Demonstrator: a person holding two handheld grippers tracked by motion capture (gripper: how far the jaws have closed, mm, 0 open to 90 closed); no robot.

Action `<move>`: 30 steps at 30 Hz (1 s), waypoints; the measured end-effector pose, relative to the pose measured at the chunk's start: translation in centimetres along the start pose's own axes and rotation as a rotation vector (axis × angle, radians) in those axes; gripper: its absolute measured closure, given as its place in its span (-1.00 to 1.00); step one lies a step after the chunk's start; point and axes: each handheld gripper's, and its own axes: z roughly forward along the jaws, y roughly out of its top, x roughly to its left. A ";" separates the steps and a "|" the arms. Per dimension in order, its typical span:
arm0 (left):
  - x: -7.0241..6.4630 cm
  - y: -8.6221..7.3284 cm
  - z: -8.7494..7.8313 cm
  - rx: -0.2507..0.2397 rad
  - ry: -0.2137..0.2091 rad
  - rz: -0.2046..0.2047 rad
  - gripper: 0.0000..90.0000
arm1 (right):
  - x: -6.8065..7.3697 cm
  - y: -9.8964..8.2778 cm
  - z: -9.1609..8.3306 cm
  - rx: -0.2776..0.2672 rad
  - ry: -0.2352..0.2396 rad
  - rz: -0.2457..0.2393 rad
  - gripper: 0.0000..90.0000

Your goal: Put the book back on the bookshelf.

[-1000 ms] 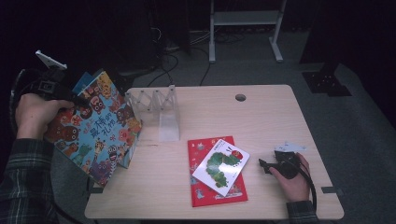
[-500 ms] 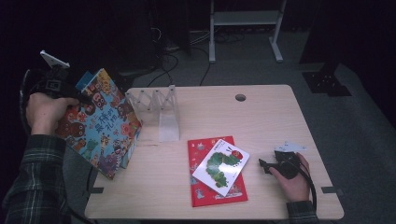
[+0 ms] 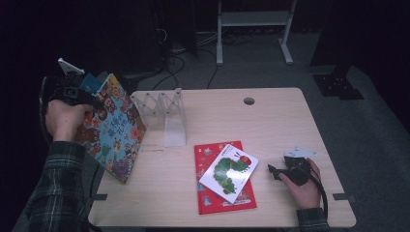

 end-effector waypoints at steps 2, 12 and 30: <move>-0.2 0.0 0.1 -0.004 0.006 0.010 0.78 | 0.0 0.0 0.0 0.000 0.000 0.000 -0.51; -1.1 -0.4 0.2 -0.008 0.081 0.047 0.68 | 0.0 0.0 0.0 0.001 0.000 0.001 -0.51; -0.2 0.2 -3.9 -0.058 0.082 0.104 0.72 | 0.0 0.0 0.0 0.001 0.001 -0.002 -0.51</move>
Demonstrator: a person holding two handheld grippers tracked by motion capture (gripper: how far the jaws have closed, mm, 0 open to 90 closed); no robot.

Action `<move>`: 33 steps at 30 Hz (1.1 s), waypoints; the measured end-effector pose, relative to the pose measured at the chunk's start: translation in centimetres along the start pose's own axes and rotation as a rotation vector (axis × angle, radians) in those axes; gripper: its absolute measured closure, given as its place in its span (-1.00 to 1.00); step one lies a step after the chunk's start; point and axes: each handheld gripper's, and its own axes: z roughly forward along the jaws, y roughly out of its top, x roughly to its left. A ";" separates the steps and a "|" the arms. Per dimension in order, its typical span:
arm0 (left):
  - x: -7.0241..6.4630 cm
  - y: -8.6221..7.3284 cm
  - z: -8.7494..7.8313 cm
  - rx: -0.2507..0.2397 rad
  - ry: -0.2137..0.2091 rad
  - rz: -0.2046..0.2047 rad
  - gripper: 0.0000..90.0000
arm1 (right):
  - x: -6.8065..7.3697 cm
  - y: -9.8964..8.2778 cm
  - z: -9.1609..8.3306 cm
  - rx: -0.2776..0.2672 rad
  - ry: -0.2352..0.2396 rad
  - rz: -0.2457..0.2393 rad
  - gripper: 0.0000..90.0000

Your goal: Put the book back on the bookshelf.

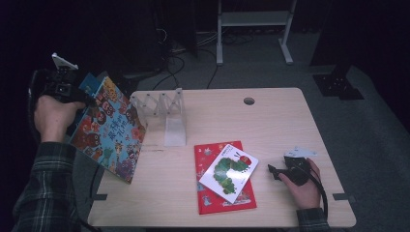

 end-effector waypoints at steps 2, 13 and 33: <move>-0.2 0.1 -0.6 0.000 -0.016 0.017 0.78 | 0.0 0.0 0.0 0.000 0.000 0.000 -0.51; -2.4 -0.2 1.3 0.072 -0.141 0.137 1.00 | 0.0 0.0 0.0 0.000 0.002 -0.001 -0.51; -6.0 -3.9 5.9 0.102 -0.248 0.311 0.98 | 0.1 0.0 0.0 0.001 0.010 -0.007 -0.51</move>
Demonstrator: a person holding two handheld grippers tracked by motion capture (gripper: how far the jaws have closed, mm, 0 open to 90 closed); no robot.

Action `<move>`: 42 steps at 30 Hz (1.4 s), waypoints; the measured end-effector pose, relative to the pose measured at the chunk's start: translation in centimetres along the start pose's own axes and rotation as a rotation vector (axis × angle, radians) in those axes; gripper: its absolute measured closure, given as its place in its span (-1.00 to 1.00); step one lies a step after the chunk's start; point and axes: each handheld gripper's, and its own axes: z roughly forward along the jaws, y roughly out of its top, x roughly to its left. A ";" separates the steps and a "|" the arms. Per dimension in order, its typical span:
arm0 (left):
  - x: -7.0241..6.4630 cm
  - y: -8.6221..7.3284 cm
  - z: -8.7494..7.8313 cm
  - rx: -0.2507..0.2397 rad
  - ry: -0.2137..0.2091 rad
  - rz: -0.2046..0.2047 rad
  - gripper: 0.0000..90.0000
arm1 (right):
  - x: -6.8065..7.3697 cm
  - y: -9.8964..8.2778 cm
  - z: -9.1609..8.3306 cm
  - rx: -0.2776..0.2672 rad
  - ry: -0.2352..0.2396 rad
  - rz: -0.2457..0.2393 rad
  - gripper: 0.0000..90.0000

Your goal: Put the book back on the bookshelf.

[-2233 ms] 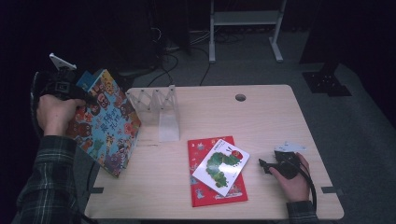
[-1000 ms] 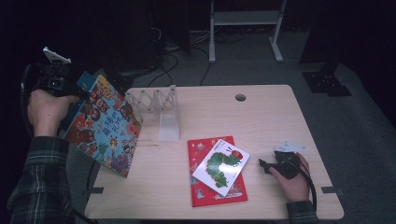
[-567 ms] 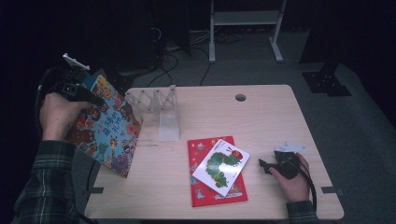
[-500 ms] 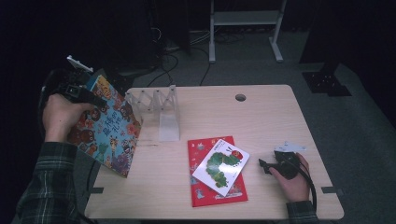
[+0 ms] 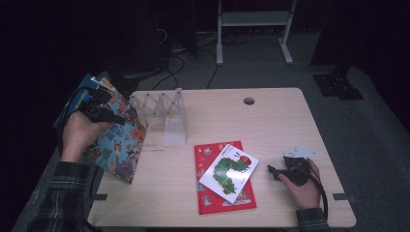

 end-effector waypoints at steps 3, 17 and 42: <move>-0.5 -0.7 0.9 0.001 -0.010 0.023 0.93 | 0.0 0.0 0.0 -0.001 -0.001 0.002 -0.51; -4.2 -3.1 4.8 -0.043 -0.048 0.122 0.57 | 0.0 0.0 0.0 0.000 -0.001 0.002 -0.51; -8.4 -10.1 14.1 -0.109 -0.039 0.280 -0.60 | -0.1 0.0 0.1 0.006 -0.015 0.013 -0.60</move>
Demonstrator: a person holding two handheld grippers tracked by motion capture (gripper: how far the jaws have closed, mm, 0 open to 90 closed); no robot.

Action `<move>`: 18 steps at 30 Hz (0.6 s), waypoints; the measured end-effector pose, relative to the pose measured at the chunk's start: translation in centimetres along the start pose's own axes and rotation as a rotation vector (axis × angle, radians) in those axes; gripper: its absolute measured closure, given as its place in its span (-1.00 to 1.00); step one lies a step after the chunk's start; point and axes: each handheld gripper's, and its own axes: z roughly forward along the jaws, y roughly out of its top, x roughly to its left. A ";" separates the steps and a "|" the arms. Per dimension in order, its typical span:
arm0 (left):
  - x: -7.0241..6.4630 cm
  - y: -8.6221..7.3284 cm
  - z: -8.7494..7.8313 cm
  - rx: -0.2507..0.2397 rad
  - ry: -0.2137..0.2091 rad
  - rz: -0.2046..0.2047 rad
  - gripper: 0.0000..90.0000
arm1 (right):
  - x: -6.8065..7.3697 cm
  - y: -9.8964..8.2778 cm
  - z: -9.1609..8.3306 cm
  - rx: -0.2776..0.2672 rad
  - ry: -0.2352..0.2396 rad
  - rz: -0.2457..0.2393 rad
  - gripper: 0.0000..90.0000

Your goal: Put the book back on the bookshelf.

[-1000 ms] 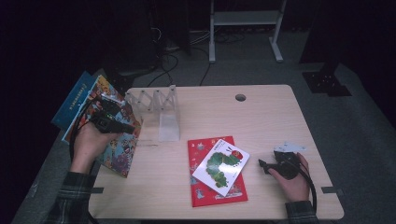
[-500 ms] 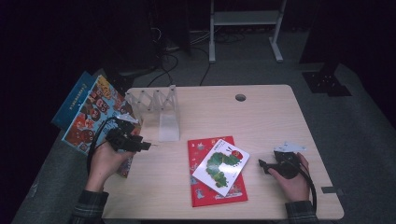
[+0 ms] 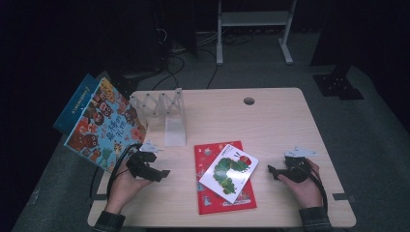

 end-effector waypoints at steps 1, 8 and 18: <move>-0.2 -0.2 0.2 -0.009 0.001 0.000 -0.62 | 0.0 0.0 0.0 0.001 0.000 0.001 -0.60; -0.8 -1.8 1.0 -0.034 -0.019 0.026 -0.77 | 0.0 0.0 0.0 0.011 -0.006 0.004 -0.72; -1.2 -3.7 2.0 -0.020 0.001 0.088 -0.96 | 0.5 -0.3 -0.4 -0.019 -0.007 0.002 -0.24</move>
